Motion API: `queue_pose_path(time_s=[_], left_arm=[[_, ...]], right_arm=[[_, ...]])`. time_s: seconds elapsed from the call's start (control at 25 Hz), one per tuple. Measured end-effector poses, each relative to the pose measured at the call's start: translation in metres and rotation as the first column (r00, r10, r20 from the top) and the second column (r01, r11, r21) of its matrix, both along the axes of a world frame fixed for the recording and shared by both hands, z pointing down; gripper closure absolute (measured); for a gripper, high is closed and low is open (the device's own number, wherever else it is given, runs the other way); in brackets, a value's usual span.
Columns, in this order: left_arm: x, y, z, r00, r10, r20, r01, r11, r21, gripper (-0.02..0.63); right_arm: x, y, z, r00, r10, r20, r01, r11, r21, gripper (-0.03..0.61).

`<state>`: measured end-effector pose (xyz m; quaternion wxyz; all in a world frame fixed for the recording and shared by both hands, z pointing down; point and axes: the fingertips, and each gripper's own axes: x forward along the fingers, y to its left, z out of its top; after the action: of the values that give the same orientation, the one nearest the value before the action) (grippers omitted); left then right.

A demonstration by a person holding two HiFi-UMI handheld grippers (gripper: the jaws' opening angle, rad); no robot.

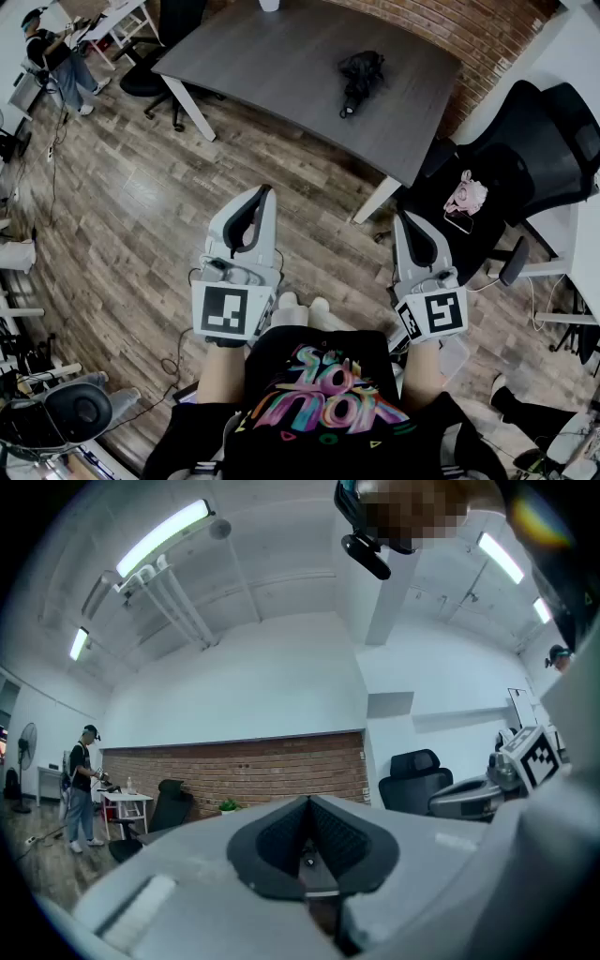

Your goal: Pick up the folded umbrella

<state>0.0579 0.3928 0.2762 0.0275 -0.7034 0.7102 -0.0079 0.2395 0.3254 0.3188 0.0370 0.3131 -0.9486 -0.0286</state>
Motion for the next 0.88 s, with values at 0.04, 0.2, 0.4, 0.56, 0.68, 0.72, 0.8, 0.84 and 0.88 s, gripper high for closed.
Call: queue_pose_path(time_s=[0.04,0.2,0.4,0.56,0.68,0.72,0.8,0.84,0.88], left_arm=[[0.001,0.001,0.000,1.000,0.001,0.001,-0.001,1.000,0.000,0.612],[0.004,0.008,0.000,1.000,-0.004,-0.002,0.004,1.000,-0.001,0.612],[0.006,0.015,0.002,1.000,-0.019,0.010,0.019,1.000,-0.003,0.612],[0.000,0.012,0.004,1.000,-0.025,0.007,0.025,1.000,0.002,0.612],[-0.008,0.005,0.007,1.000,-0.022,0.016,0.022,1.000,0.009,0.612],[-0.010,0.000,0.007,1.000,-0.019,0.021,0.018,1.000,0.013,0.612],[-0.017,-0.011,0.009,1.000,-0.009,0.024,0.009,1.000,0.016,0.612],[-0.021,-0.018,0.009,1.000,-0.003,0.024,0.003,1.000,0.016,0.612],[-0.026,-0.025,0.009,1.000,0.003,0.023,-0.003,1.000,0.017,0.612]], right_arm=[[0.001,0.001,0.000,1.000,0.005,0.000,-0.005,1.000,0.003,0.581],[0.005,0.008,0.000,1.000,0.013,-0.002,-0.013,1.000,-0.001,0.580],[0.006,0.014,0.003,1.000,0.005,0.004,-0.005,1.000,-0.008,0.580],[0.001,0.015,0.009,1.000,-0.007,-0.002,0.007,1.000,-0.020,0.580],[-0.007,0.010,0.016,1.000,-0.012,-0.014,0.012,0.999,-0.030,0.580],[-0.009,0.007,0.018,1.000,-0.011,-0.016,0.011,0.999,-0.032,0.580],[-0.014,-0.001,0.021,1.000,-0.003,-0.019,0.002,0.999,-0.035,0.580],[-0.018,-0.006,0.023,1.000,0.003,-0.019,-0.004,0.999,-0.038,0.580],[-0.022,-0.012,0.024,1.000,0.010,-0.019,-0.010,0.999,-0.041,0.580]])
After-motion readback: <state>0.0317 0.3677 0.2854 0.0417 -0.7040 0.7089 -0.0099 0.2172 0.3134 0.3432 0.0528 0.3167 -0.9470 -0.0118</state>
